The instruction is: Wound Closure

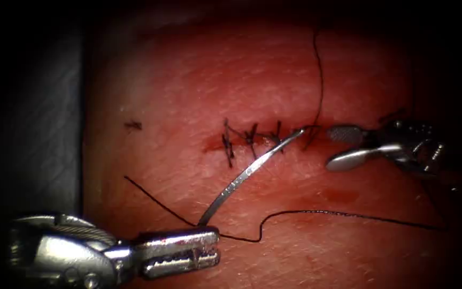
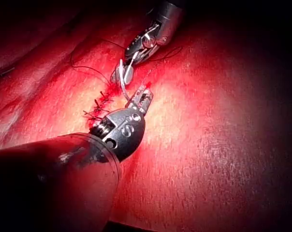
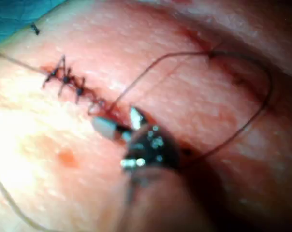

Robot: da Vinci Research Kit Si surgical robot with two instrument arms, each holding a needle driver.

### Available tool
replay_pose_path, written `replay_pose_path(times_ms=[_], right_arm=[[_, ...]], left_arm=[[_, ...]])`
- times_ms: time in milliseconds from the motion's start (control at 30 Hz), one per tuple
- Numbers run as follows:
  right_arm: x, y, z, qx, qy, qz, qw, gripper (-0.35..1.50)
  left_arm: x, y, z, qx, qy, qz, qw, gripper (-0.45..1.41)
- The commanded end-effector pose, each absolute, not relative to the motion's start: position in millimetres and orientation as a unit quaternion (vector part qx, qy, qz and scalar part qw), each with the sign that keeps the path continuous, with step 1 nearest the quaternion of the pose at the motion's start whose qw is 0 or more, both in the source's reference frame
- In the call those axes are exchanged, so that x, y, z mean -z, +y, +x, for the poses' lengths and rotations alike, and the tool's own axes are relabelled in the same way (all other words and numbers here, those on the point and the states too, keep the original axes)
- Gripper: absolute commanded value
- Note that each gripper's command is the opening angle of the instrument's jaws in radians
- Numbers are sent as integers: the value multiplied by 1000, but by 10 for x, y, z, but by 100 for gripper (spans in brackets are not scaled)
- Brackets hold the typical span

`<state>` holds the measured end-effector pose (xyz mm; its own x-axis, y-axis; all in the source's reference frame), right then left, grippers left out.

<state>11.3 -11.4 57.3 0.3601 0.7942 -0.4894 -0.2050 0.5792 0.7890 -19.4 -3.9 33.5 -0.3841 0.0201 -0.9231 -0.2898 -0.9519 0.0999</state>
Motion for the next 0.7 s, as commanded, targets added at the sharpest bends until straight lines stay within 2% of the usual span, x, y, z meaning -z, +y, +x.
replay_pose_path(times_ms=[33,400,633,667,700], right_arm=[[-577,-114,122,-331,462,319,758,109],[-586,-82,136,-364,470,305,744,99],[-588,-81,147,-366,470,304,743,82],[-589,-81,149,-367,470,303,743,72],[-589,-80,151,-372,468,305,741,35]], left_arm=[[-344,-43,-201,-823,122,-546,94,-45],[-362,-65,-206,-827,112,-543,95,-45],[-361,-77,-205,-824,107,-548,96,-45],[-361,-79,-205,-824,107,-549,95,-45],[-362,-81,-206,-823,107,-550,94,-45]])
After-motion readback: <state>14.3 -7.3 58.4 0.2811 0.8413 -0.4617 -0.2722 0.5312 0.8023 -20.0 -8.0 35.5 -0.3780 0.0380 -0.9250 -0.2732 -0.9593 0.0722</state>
